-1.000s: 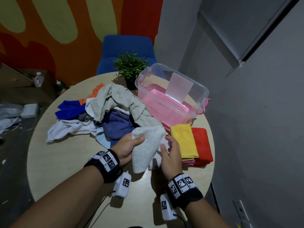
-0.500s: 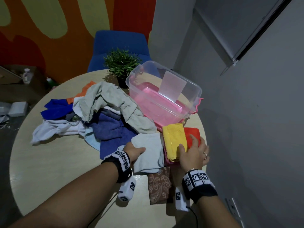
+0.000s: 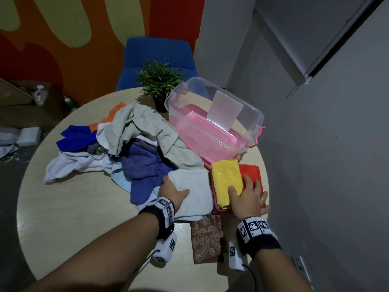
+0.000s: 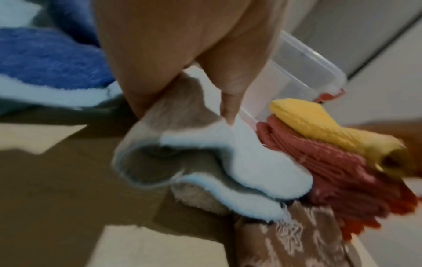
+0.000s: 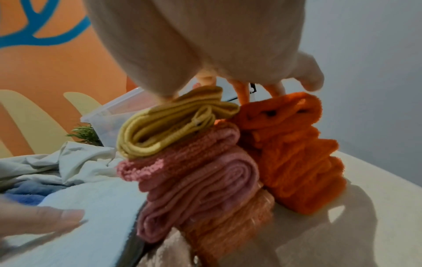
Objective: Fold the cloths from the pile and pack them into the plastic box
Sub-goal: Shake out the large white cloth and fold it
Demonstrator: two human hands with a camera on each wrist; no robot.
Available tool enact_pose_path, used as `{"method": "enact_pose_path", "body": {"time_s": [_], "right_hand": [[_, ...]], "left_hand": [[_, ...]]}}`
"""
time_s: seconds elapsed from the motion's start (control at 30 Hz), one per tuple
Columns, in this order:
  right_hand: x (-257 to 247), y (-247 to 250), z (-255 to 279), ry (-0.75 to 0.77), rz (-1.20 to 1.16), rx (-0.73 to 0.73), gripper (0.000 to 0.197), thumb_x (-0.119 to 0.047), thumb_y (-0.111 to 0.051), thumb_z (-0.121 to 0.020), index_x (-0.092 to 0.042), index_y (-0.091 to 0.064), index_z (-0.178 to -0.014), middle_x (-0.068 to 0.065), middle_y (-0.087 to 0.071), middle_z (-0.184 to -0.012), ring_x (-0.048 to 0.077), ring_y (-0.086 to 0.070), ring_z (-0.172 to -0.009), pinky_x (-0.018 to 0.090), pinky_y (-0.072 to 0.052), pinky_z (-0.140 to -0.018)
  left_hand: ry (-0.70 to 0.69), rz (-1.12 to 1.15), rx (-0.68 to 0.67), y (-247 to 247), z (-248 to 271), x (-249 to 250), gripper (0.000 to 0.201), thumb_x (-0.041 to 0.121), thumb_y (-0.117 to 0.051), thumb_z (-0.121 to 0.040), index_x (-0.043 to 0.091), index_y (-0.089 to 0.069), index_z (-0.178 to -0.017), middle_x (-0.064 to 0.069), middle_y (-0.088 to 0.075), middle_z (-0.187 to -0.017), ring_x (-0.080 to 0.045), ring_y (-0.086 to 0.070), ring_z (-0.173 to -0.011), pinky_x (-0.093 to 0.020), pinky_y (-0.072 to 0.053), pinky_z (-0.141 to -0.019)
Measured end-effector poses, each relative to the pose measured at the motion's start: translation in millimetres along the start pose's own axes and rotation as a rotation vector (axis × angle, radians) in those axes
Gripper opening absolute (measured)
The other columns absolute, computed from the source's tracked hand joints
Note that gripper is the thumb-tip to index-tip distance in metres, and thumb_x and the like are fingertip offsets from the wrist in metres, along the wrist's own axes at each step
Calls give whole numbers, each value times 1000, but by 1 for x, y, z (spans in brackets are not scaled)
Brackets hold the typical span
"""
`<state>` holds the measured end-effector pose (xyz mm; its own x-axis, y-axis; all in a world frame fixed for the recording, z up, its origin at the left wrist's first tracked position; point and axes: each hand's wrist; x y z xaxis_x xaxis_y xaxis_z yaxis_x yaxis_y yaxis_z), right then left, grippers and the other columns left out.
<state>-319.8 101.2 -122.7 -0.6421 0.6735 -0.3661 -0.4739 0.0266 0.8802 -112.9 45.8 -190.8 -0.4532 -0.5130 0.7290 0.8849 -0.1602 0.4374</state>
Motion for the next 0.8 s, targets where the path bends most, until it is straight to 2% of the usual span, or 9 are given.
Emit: {"method": "enact_pose_path", "body": {"time_s": [0.07, 0.17, 0.27, 0.33, 0.43, 0.53, 0.6, 0.7, 0.8], "right_hand": [[-6, 1, 7, 53, 4, 129, 57, -45, -56, -92, -31, -38, -144, 2, -17, -162, 34, -8, -149, 58, -8, -116], [-19, 2, 22, 206, -99, 316, 33, -28, -61, -89, -24, -57, -122, 1, -44, -142, 31, -35, -134, 49, -26, -109], [-36, -3, 34, 407, -309, 163, 12, -15, -62, -92, -20, -64, -102, -2, -66, -102, 21, -61, -98, 27, -48, -84], [-49, -9, 46, 496, -369, -35, 11, -12, -63, -93, -23, -64, -93, -7, -68, -84, 10, -65, -76, 17, -47, -65], [-65, -23, 65, 561, -325, -188, 12, -16, -63, -93, -26, -66, -88, -10, -68, -77, 6, -63, -63, 29, -54, -64], [-78, -32, 79, 628, -282, -251, 12, -20, -60, -94, -29, -64, -88, -10, -69, -79, 8, -63, -63, 31, -55, -65], [-88, -31, 84, 662, -271, -262, 12, -21, -60, -95, -30, -63, -89, -9, -69, -81, 9, -63, -63, 30, -53, -65], [-105, -23, 86, 678, -273, -274, 10, -22, -59, -96, -31, -62, -90, -10, -69, -83, 8, -63, -64, 30, -53, -68], [-122, -14, 86, 715, -287, -242, 8, -22, -60, -95, -29, -64, -94, -15, -66, -78, 4, -61, -62, 28, -49, -66]], "left_hand": [[-93, -245, 120, 3, 8, 7, 86, 37, -77, -81, 12, -29, -148, -13, -42, -145, -35, -43, -129, -45, -41, -105], [-266, -390, 367, 23, 16, 23, 53, 37, -67, -89, 21, -43, -133, -6, -46, -135, -31, -40, -123, -47, -43, -96], [-335, -384, 554, 62, 4, 37, 40, 28, -68, -87, 22, -48, -121, -6, -47, -129, -32, -41, -119, -49, -40, -94], [-254, -394, 644, 94, -13, 40, 47, 28, -71, -85, 19, -46, -123, -9, -43, -134, -35, -40, -121, -52, -37, -96], [-128, -464, 723, 140, -38, 40, 58, 33, -74, -83, 26, -43, -131, -10, -36, -140, -38, -38, -122, -56, -37, -95], [-100, -414, 663, 175, -58, 39, 23, 24, -59, -93, 31, -60, -115, -6, -44, -133, -37, -38, -119, -57, -36, -95], [-111, -246, 655, 191, -61, 48, 18, 20, -50, -96, 29, -61, -107, -10, -52, -126, -40, -44, -112, -54, -37, -92], [-345, -4, 679, 209, -49, 72, 14, 13, -51, -95, 18, -58, -105, -15, -63, -106, -38, -58, -95, -44, -48, -83], [-584, 155, 643, 227, -21, 98, 8, 10, -55, -94, 14, -60, -98, 0, -64, -90, -17, -60, -81, -37, -52, -75]]}}
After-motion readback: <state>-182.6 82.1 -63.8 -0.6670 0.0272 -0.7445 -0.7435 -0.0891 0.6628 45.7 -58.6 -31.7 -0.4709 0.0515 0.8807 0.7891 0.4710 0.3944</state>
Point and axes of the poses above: each hand's wrist, its own z-axis away from the middle knuckle, its own y-axis out of the back of the hand, x = y × z
